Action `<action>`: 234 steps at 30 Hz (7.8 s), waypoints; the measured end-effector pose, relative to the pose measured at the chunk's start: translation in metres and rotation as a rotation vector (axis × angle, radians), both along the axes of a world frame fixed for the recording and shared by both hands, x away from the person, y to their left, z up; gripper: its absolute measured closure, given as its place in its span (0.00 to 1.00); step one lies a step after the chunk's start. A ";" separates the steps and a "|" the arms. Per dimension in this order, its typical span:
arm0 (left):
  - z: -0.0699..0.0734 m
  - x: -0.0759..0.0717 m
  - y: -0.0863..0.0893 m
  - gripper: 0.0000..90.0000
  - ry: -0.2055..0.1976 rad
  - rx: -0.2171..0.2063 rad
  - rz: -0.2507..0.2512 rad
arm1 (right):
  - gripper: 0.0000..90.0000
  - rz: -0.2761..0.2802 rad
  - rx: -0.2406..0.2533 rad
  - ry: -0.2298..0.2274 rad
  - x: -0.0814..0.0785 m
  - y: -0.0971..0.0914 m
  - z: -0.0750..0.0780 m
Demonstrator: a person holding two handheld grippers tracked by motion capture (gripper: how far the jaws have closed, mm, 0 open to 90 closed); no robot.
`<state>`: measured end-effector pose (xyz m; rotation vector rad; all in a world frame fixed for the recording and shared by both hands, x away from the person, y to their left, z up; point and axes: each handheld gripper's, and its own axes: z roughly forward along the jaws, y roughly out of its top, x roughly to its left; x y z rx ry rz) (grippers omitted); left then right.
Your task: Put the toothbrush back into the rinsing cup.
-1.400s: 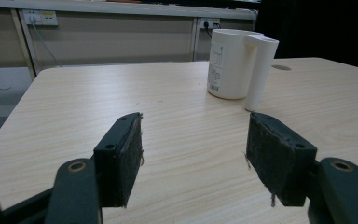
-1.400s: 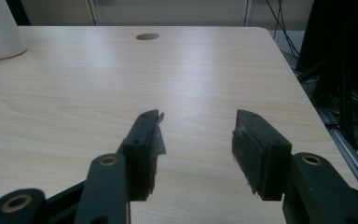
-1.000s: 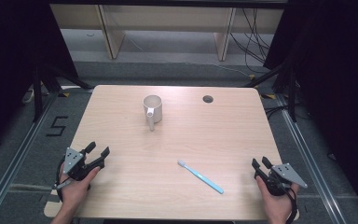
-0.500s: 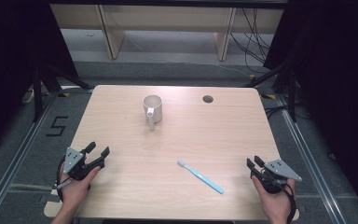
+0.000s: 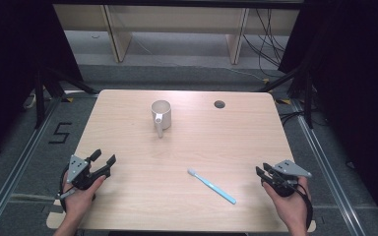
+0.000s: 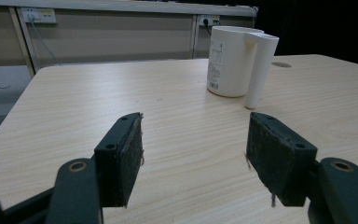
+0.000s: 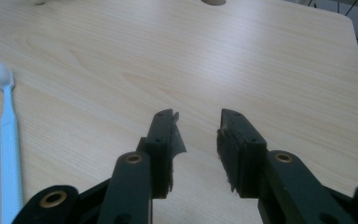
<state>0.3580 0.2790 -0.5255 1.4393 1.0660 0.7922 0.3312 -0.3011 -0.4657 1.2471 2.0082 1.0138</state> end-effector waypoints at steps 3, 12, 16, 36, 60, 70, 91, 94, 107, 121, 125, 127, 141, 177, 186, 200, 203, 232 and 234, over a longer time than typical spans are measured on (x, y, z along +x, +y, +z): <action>0.000 0.000 0.000 0.40 0.001 -0.001 -0.001 | 0.73 0.002 -0.011 0.060 0.003 0.002 0.006; 0.001 -0.001 0.000 0.39 0.019 0.013 0.004 | 0.73 0.067 -0.123 0.234 0.018 0.005 0.016; 0.001 -0.001 0.000 0.39 0.018 0.013 -0.002 | 0.73 0.067 -0.142 0.323 0.021 0.007 0.019; 0.001 -0.001 0.000 0.40 0.020 0.011 0.004 | 0.71 0.250 -0.293 0.723 0.030 0.029 0.016; 0.001 -0.001 -0.001 0.40 0.022 0.003 0.005 | 0.72 0.351 -0.411 0.794 0.037 0.065 0.019; 0.001 -0.001 0.000 0.40 0.021 0.001 0.004 | 0.72 0.350 -0.411 0.810 0.040 0.083 0.020; 0.001 -0.001 0.000 0.40 0.020 0.003 0.002 | 0.73 0.411 -0.456 0.787 0.050 0.115 0.017; 0.001 -0.001 0.000 0.40 0.018 0.003 0.001 | 0.73 0.439 -0.477 0.781 0.053 0.122 0.017; 0.000 0.000 -0.001 0.40 0.002 -0.007 -0.006 | 0.73 0.456 -0.513 0.799 0.056 0.145 0.011; 0.000 0.000 -0.001 0.40 0.001 -0.011 -0.008 | 0.75 0.456 -0.540 0.818 0.060 0.156 0.001; 0.000 0.001 0.000 0.40 0.002 -0.013 -0.008 | 0.75 0.456 -0.551 0.826 0.062 0.158 -0.001; 0.000 0.001 0.000 0.40 0.001 -0.015 -0.008 | 0.75 0.453 -0.535 0.834 0.061 0.159 -0.003; 0.000 0.000 0.000 0.40 0.002 -0.012 -0.009 | 0.76 0.441 -0.570 0.834 0.062 0.161 -0.006; 0.001 0.000 0.000 0.40 0.016 -0.003 -0.007 | 0.87 0.444 -0.622 0.818 0.064 0.166 -0.010; 0.001 -0.001 0.000 0.40 0.017 -0.003 -0.006 | 0.88 0.401 -0.582 0.830 0.062 0.163 -0.009; 0.000 0.000 0.000 0.40 0.016 -0.005 -0.005 | 0.88 0.423 -0.526 0.785 0.060 0.158 0.001; 0.001 0.000 0.000 0.40 0.016 -0.005 -0.005 | 0.88 0.419 -0.517 0.788 0.059 0.158 0.004; 0.001 -0.001 0.000 0.40 0.021 0.003 -0.002 | 0.88 0.481 -0.423 0.608 0.060 0.141 0.030; 0.001 -0.001 0.000 0.40 0.022 0.004 -0.002 | 0.88 0.473 -0.413 0.599 0.059 0.141 0.031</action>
